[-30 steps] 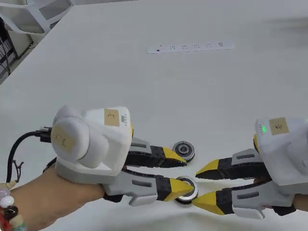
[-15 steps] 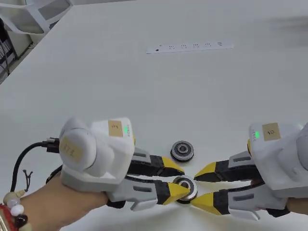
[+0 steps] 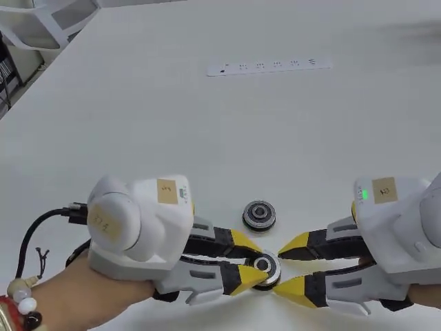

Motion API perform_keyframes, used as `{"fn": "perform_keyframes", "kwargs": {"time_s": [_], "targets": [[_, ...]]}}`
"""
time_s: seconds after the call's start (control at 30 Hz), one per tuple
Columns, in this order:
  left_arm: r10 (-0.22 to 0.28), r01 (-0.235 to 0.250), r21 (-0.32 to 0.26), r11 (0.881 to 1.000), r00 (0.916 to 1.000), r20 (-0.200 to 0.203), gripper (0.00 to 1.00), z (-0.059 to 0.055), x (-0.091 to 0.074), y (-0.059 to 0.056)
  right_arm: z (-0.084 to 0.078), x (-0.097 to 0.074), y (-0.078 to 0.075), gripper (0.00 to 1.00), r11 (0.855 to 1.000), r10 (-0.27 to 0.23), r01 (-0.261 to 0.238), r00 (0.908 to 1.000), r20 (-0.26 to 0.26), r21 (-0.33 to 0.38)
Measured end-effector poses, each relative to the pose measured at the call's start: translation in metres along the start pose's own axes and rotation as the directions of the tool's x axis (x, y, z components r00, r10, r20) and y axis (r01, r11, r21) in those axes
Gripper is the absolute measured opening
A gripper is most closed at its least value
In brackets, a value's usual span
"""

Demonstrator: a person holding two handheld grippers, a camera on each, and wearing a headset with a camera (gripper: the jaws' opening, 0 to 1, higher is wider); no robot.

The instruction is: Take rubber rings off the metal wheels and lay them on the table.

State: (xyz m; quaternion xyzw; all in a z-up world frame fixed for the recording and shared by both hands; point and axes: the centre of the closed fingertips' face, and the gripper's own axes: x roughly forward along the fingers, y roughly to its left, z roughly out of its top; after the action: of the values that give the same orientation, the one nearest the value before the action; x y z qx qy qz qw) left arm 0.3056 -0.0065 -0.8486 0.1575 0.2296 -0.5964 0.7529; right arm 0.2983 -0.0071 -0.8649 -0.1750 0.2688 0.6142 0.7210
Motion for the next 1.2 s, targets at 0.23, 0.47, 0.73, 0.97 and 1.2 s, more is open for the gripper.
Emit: {"fn": "perform_keyframes", "kwargs": {"time_s": [0.23,0.47,0.73,0.97,1.2], "targets": [[0.006,-0.006,0.012,1.000,1.0000,0.000,0.14,-0.0006,0.0005,0.0011,0.0031,0.0006,-0.0009,0.23,1.000,-0.003,0.003,0.9999,0.011,-0.007],[0.006,-0.007,0.019,1.000,1.0000,0.003,0.14,-0.0007,0.0002,0.0004,0.0035,0.0028,0.0014,0.21,0.999,0.004,-0.004,1.0000,0.008,-0.037],[0.006,-0.006,0.032,0.999,1.0000,0.005,0.14,-0.0008,-0.0007,-0.0003,0.0002,0.0013,-0.0006,0.16,0.998,-0.006,0.005,1.0000,-0.007,-0.055],[0.006,-0.007,0.031,1.000,1.0000,0.007,0.14,-0.0009,-0.0013,-0.0007,-0.0015,0.0002,-0.0010,0.13,0.997,-0.008,0.007,0.9999,-0.014,-0.073],[0.006,-0.006,0.027,1.000,0.9999,0.014,0.14,-0.0005,-0.0016,-0.0009,-0.0028,-0.0006,-0.0011,0.10,0.994,-0.012,0.009,0.9995,-0.028,-0.108]]}}
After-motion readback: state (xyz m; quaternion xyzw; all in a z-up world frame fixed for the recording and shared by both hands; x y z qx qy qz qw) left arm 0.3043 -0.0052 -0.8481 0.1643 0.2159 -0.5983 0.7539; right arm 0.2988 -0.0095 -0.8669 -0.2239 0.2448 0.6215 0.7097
